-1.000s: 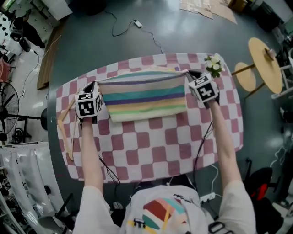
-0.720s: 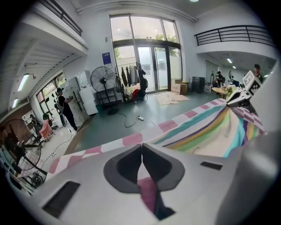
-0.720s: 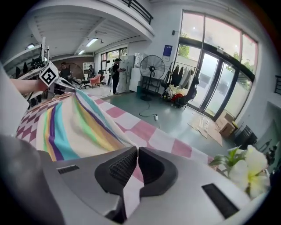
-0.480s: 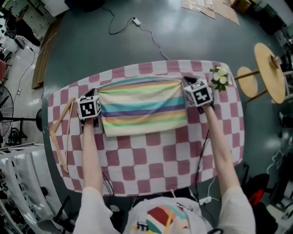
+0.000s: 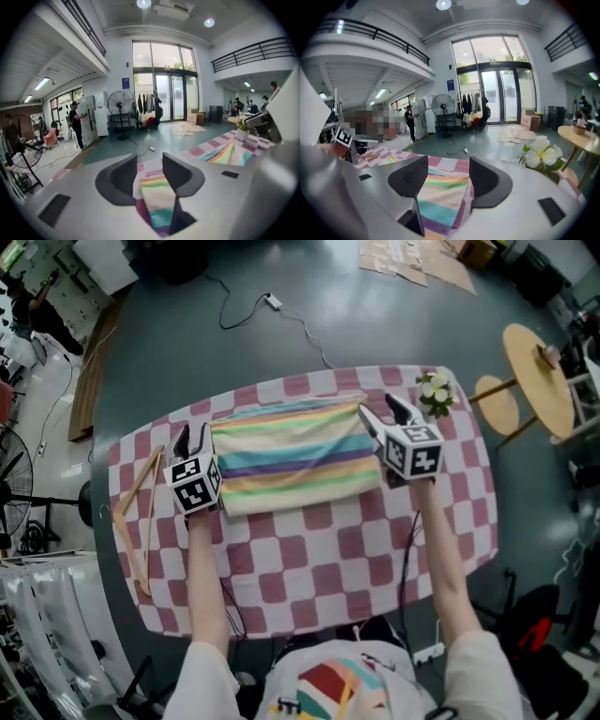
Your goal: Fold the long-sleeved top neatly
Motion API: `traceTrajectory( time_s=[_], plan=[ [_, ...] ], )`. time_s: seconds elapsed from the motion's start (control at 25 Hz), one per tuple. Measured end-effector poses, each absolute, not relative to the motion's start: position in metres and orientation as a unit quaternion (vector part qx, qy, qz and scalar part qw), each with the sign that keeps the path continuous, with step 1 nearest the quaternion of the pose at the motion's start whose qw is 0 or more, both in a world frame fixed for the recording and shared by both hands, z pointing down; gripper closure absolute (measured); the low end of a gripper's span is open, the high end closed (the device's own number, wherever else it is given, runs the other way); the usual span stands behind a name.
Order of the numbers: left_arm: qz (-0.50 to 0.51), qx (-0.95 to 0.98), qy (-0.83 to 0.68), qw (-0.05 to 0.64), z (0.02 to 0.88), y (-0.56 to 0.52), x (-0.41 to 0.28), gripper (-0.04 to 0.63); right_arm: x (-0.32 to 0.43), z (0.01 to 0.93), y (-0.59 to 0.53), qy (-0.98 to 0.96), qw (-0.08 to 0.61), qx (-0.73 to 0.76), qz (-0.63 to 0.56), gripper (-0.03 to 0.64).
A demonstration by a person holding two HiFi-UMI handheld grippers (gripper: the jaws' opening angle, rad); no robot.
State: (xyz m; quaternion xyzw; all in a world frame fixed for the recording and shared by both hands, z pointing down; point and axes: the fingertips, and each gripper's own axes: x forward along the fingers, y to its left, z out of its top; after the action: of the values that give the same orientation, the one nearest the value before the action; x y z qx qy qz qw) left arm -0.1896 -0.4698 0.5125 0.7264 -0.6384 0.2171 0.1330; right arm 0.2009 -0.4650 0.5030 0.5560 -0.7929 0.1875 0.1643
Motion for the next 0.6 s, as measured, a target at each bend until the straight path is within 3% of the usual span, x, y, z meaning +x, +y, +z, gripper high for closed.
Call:
traceTrajectory(
  time_s=[0.36,0.6],
  plan=[
    [0.074,0.802,-0.584,0.107,0.420,-0.337,-0.109,0.446,0.173,0.484,-0.316,-0.706,-0.138,0.581,0.381,0.365],
    [0.108,0.829,-0.534,0.125,0.437,-0.273,-0.075,0.454,0.154,0.566,-0.260,-0.608,-0.215,0.553,0.527,0.365]
  ],
)
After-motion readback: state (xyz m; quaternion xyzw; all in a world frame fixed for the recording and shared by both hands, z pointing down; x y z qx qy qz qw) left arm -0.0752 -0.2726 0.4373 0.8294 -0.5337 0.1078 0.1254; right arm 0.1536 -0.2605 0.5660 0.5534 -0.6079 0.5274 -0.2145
